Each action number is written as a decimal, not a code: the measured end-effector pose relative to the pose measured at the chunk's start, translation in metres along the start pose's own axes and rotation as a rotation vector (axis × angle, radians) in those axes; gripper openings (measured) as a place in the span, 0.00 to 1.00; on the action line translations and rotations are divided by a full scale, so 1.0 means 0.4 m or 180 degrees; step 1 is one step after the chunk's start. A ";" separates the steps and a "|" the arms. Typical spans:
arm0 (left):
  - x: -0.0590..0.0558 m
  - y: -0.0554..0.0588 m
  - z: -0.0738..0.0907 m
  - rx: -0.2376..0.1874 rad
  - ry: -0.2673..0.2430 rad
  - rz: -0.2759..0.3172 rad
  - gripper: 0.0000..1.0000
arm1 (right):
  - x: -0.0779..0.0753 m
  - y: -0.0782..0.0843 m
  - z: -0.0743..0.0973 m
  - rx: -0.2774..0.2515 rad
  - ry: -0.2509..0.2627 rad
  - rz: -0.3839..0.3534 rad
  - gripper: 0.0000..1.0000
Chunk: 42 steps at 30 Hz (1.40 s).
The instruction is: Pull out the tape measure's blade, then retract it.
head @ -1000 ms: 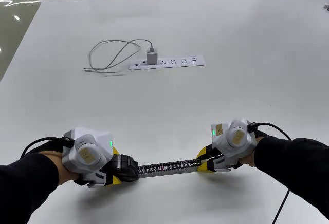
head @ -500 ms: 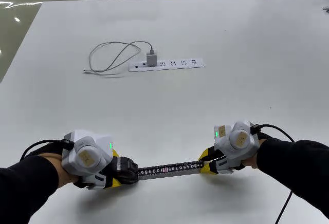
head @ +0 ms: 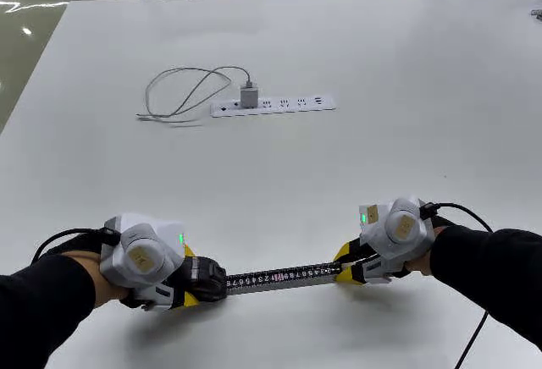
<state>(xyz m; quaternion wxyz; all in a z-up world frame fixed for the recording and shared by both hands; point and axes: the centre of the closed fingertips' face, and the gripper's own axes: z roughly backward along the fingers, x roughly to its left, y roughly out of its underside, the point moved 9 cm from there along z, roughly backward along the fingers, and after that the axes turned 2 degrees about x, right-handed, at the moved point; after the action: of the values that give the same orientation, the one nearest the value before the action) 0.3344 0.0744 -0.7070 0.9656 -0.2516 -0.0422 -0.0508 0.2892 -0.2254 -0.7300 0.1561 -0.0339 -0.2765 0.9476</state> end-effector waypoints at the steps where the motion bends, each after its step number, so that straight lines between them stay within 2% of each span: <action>1: 0.000 0.000 0.000 0.0000 0.0000 0.0001 0.34 | 0.000 0.001 0.001 0.0003 0.0001 -0.0001 0.09; 42: -0.001 -0.002 -0.002 0.0005 -0.0012 0.0006 0.34 | -0.007 0.043 0.026 0.0053 0.0039 -0.0060 0.09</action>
<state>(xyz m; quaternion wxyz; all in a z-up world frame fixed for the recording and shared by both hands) 0.3337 0.0734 -0.7075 0.9658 -0.2509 -0.0438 -0.0493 0.2855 -0.2452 -0.7302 0.1670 -0.0358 -0.2679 0.9482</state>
